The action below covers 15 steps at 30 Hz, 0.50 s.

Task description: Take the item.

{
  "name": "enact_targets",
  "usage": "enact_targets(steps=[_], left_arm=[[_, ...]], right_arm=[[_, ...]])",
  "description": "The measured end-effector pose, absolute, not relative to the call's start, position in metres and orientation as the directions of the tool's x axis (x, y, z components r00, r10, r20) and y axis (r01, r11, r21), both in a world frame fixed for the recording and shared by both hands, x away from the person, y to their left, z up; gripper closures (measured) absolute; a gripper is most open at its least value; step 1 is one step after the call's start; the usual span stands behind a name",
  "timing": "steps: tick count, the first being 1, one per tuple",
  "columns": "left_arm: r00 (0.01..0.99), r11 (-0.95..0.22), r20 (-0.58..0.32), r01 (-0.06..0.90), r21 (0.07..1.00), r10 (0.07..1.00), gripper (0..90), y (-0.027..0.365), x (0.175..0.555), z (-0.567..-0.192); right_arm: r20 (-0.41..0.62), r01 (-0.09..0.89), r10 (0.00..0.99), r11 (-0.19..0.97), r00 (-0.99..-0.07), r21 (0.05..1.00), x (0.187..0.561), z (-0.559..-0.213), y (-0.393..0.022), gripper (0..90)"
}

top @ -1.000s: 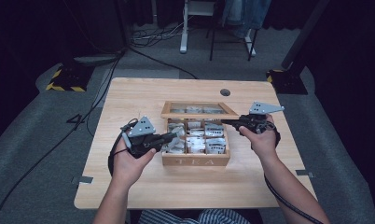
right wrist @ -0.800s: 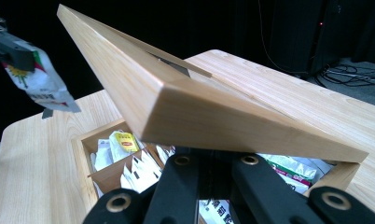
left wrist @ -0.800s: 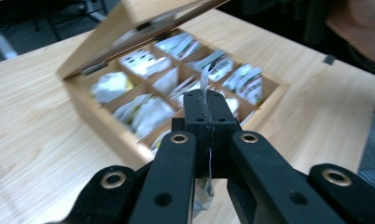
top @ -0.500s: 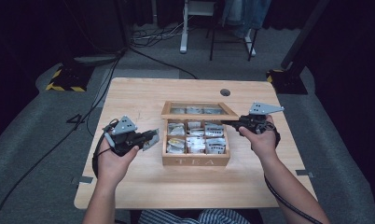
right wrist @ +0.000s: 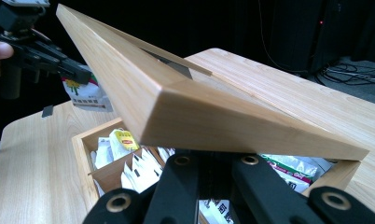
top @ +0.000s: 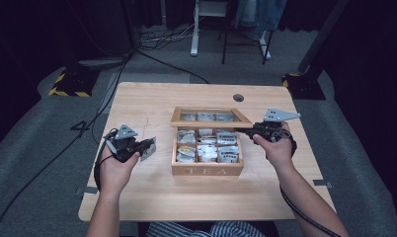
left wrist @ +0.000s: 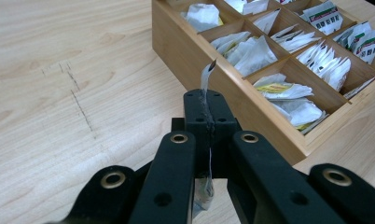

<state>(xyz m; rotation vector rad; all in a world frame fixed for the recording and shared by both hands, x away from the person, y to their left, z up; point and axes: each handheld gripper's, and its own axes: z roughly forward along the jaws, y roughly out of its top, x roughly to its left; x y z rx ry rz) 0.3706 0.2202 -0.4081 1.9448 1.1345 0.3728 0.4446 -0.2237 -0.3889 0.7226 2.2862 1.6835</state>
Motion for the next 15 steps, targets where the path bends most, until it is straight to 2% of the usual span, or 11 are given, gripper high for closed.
enact_targets(steps=[15], left_arm=[[0.520,-0.199,-0.216,0.629,0.751,0.826,89.5,0.235,0.381,-0.434]], right_arm=[[0.117,0.262,0.502,0.229,-0.857,0.937,0.445,-0.390,-0.224,90.0]])
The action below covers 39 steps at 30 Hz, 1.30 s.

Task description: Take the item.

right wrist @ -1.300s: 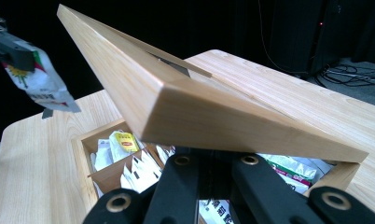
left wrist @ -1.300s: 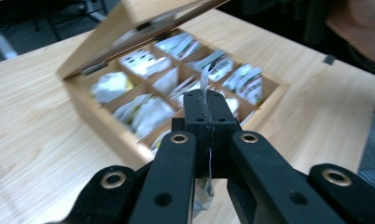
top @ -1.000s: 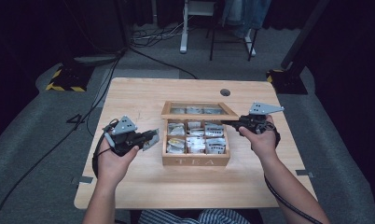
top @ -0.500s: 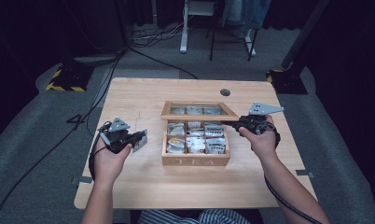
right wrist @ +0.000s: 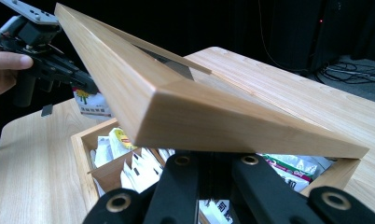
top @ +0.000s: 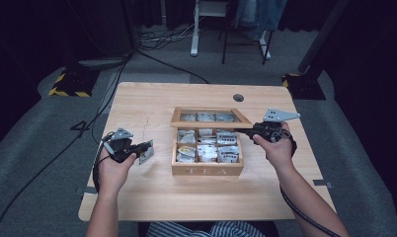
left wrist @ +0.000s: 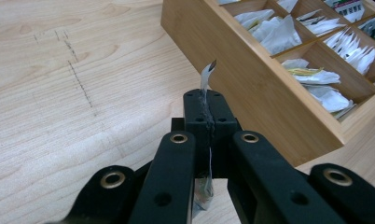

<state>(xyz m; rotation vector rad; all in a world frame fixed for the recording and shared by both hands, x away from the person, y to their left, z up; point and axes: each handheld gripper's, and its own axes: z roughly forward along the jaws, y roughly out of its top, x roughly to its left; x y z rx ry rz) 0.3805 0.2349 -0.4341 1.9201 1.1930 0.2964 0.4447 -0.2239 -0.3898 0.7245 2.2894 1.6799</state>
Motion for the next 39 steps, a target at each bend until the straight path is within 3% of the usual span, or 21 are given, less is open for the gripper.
enact_targets(steps=[11,18,20,21,22,23,25,28,39], left_arm=[[0.510,-0.182,-0.241,0.646,0.742,0.825,87.8,0.237,0.386,-0.445],[0.502,-0.179,-0.226,0.635,0.751,0.835,80.3,0.240,0.387,-0.447],[0.490,-0.182,-0.200,0.625,0.760,0.848,70.2,0.240,0.387,-0.447],[0.480,-0.183,-0.186,0.622,0.762,0.857,57.4,0.240,0.387,-0.447],[0.469,-0.188,-0.166,0.617,0.764,0.867,51.5,0.240,0.387,-0.447],[0.458,-0.194,-0.139,0.607,0.771,0.878,51.5,0.240,0.387,-0.447],[0.445,-0.219,-0.087,0.590,0.777,0.891,38.9,0.241,0.388,-0.448],[0.426,-0.218,-0.062,0.576,0.788,0.903,30.9,0.243,0.387,-0.448],[0.495,-0.256,-0.052,0.533,0.807,0.867,28.9,0.231,0.368,-0.430]], right_arm=[[0.119,0.265,0.503,0.229,-0.856,0.937,0.445,-0.390,-0.224,90.0],[0.118,0.265,0.503,0.230,-0.856,0.937,0.444,-0.391,-0.224,90.0],[0.118,0.265,0.503,0.230,-0.856,0.936,0.444,-0.391,-0.224,90.0],[0.118,0.265,0.503,0.230,-0.856,0.936,0.444,-0.391,-0.224,90.0],[0.118,0.265,0.503,0.230,-0.856,0.936,0.444,-0.391,-0.224,90.0],[0.118,0.265,0.503,0.230,-0.856,0.936,0.444,-0.391,-0.224,90.0],[0.119,0.265,0.503,0.230,-0.856,0.936,0.444,-0.391,-0.224,90.0],[0.119,0.265,0.502,0.231,-0.857,0.936,0.444,-0.391,-0.224,90.0],[0.124,0.278,0.510,0.237,-0.851,0.931,0.443,-0.392,-0.226,90.0]])
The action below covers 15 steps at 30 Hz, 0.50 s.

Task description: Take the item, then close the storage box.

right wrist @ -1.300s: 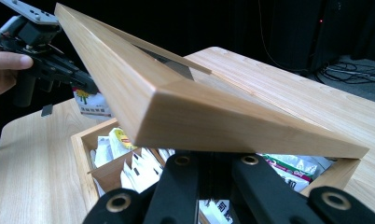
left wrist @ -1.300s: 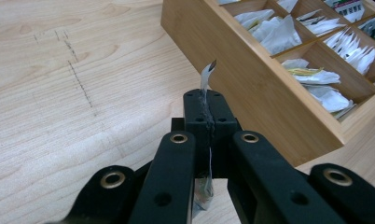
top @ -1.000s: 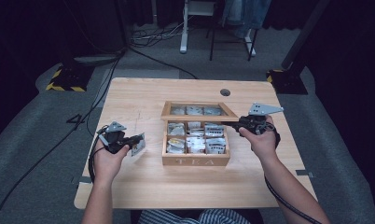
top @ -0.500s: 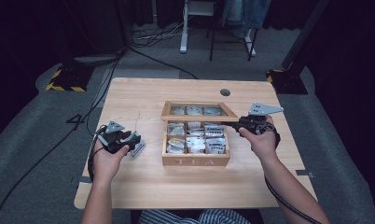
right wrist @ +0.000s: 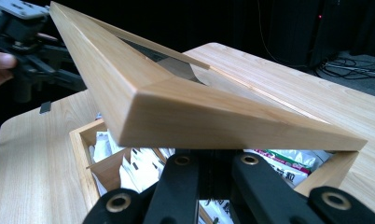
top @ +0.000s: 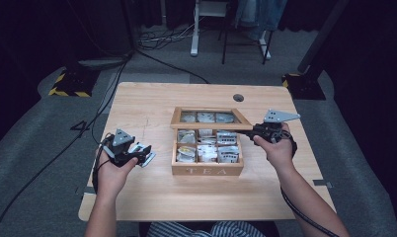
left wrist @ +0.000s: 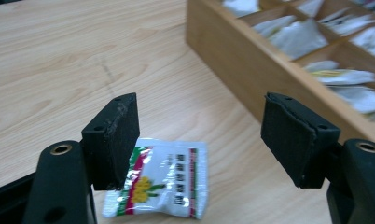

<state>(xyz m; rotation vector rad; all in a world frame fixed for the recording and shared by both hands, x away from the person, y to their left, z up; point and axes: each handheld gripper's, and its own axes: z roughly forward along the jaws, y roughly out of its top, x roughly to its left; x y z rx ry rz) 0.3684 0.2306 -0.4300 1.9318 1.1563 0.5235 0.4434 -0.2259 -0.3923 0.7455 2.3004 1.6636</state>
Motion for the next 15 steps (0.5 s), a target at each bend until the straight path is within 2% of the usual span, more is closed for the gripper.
enact_targets(steps=[8,11,15], left_arm=[[0.585,-0.305,-0.055,0.498,0.812,0.809,27.4,0.205,0.340,-0.421],[0.623,-0.321,-0.075,0.498,0.806,0.779,26.8,0.196,0.329,-0.425],[0.655,-0.383,-0.050,0.500,0.777,0.754,26.6,0.184,0.319,-0.436]], right_arm=[[0.110,0.267,0.511,0.244,-0.853,0.932,0.436,-0.387,-0.224,90.0],[0.114,0.274,0.516,0.245,-0.849,0.930,0.434,-0.388,-0.225,90.0],[0.117,0.278,0.518,0.245,-0.847,0.929,0.435,-0.389,-0.227,90.0]])
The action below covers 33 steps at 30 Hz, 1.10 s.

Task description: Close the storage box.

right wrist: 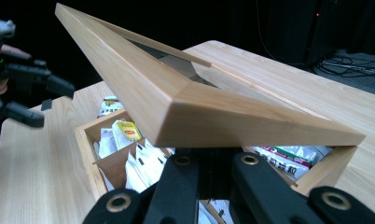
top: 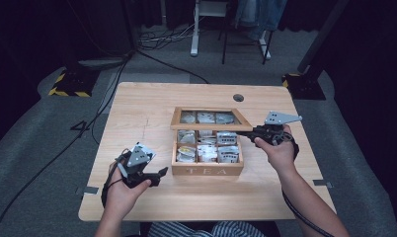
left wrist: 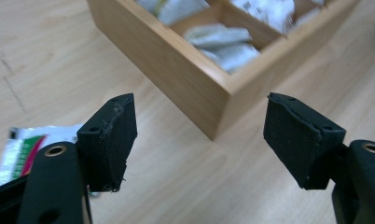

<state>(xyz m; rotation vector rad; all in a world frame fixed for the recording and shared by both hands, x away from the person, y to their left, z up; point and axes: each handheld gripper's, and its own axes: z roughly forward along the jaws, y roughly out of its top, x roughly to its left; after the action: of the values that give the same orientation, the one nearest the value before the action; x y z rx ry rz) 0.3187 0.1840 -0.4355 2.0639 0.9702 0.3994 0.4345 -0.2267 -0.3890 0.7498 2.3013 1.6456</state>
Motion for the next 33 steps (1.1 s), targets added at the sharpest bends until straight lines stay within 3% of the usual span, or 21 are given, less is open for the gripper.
enact_targets(steps=[12,27,33], left_arm=[[0.748,-0.475,-0.094,0.507,0.719,0.657,26.6,0.158,0.306,-0.473],[0.741,-0.540,-0.077,0.552,0.635,0.667,23.0,0.150,0.312,-0.494],[0.740,-0.519,-0.092,0.548,0.656,0.666,21.4,0.152,0.314,-0.497]], right_arm=[[0.119,0.297,0.531,0.263,-0.839,0.918,0.428,-0.393,-0.230,90.0],[0.141,0.340,0.539,0.290,-0.830,0.894,0.420,-0.397,-0.238,90.0],[0.155,0.369,0.545,0.307,-0.824,0.877,0.417,-0.401,-0.242,90.0]])
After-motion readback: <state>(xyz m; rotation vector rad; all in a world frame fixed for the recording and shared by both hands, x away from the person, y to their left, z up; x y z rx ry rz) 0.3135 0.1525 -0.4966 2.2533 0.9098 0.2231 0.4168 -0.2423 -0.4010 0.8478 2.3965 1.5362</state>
